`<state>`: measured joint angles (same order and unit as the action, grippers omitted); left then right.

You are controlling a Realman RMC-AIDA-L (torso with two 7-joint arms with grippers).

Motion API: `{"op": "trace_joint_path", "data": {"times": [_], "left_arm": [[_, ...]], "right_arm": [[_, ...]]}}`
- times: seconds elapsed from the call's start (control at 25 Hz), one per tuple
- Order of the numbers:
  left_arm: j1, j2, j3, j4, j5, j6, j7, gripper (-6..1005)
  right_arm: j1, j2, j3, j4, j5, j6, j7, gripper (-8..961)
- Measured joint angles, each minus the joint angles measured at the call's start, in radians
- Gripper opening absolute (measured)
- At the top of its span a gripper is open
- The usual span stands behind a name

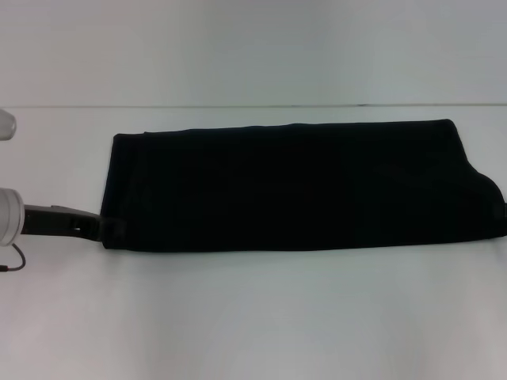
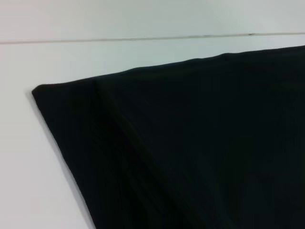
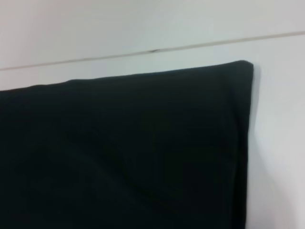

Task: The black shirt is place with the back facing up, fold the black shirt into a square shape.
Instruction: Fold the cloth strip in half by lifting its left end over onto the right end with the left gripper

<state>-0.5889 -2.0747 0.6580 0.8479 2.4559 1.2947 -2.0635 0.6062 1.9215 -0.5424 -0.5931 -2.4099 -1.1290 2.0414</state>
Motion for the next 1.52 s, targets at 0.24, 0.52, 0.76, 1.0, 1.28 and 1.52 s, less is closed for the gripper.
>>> {"op": "trace_joint_path", "data": {"times": [0.24,0.52,0.76,1.0,1.28,1.52], "left_arm": [[0.011,-0.001,-0.021,0.03,0.008,-0.011,-0.041,72],[0.031,0.013,-0.13,0.081,0.008,0.067,-0.114,361],[0.028,0.043,-0.216,0.082,0.008,0.292,-0.238,504],[0.018,0.049,-0.253,0.013,-0.002,0.33,-0.383,679],[-0.01,0.064,-0.284,-0.144,-0.055,0.32,-0.384,916],[-0.036,0.064,-0.285,-0.223,-0.073,0.304,-0.421,969]], "right_arm": [[-0.025,0.012,0.057,-0.088,0.013,-0.027,-0.003,275],[-0.034,0.016,0.09,-0.144,0.126,-0.153,-0.119,547],[0.008,0.026,0.068,-0.128,0.161,-0.191,-0.209,612],[0.068,0.046,0.054,-0.111,0.178,-0.232,-0.279,642],[0.1,0.056,0.051,-0.104,0.259,-0.309,-0.324,707],[0.103,0.072,0.048,-0.104,0.311,-0.332,-0.372,880]]}}
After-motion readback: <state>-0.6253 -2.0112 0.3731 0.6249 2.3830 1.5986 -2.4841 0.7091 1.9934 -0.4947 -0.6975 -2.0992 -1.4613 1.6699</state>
